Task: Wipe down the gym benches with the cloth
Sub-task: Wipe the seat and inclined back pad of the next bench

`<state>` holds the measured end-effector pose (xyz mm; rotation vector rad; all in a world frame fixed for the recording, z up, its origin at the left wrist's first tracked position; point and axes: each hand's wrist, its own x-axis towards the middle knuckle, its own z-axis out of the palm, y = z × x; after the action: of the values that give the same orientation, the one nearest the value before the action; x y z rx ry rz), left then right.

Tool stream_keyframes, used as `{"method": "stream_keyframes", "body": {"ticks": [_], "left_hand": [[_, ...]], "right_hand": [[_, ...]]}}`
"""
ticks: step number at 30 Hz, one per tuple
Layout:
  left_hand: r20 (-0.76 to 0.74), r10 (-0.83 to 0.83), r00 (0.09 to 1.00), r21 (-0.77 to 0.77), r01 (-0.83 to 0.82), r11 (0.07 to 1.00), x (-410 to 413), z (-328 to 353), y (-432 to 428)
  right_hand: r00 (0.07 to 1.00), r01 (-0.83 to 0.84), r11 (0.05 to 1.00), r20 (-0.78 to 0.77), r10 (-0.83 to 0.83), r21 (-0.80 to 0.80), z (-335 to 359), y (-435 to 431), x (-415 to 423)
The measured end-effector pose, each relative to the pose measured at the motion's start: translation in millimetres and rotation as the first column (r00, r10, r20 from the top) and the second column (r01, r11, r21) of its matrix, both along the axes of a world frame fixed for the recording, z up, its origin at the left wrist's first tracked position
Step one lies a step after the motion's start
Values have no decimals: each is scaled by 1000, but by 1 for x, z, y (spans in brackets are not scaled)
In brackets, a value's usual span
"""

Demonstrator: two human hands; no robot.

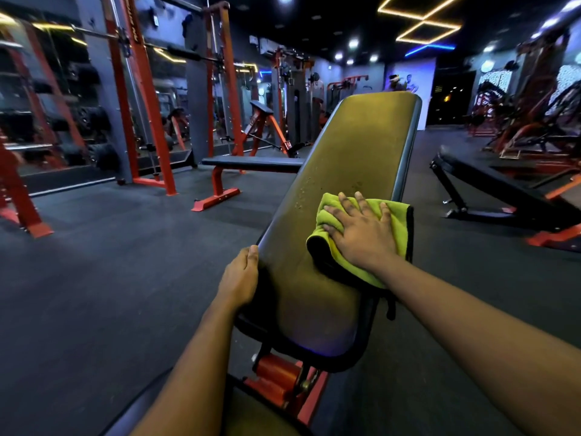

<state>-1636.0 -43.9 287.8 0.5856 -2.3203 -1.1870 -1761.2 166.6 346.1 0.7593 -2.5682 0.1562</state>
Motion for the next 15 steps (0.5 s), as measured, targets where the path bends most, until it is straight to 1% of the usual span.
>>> {"method": "stream_keyframes", "body": {"ticks": [3, 5, 7, 10, 12, 13, 15], "left_hand": [[0, 27, 1000, 32, -27, 999, -16, 3, 0], [0, 82, 997, 55, -82, 995, -28, 4, -2], [36, 130, 991, 64, -132, 989, -38, 2, -7], [92, 185, 978, 49, -190, 981, -53, -8, -17], [80, 189, 979, 59, -194, 979, -58, -15, -25], [64, 184, 981, 70, -188, 980, -57, -16, -27], [53, 174, 983, 96, -178, 979, -57, -19, -31]], "right_hand": [[1000, -9, 1000, -5, 9, 22, 9, -4, -20], [1000, -27, 999, 0, 27, 46, 17, -8, -39], [999, -53, 995, 14, 53, 80, 28, -13, -55], [988, -154, 974, 44, 149, 168, 39, -17, -69], [957, -287, 922, 35, 289, 258, 30, -12, -59], [925, -370, 878, 32, 378, 304, 21, -7, -46], [844, -520, 776, 76, 531, 358, 6, -1, -20]]}}
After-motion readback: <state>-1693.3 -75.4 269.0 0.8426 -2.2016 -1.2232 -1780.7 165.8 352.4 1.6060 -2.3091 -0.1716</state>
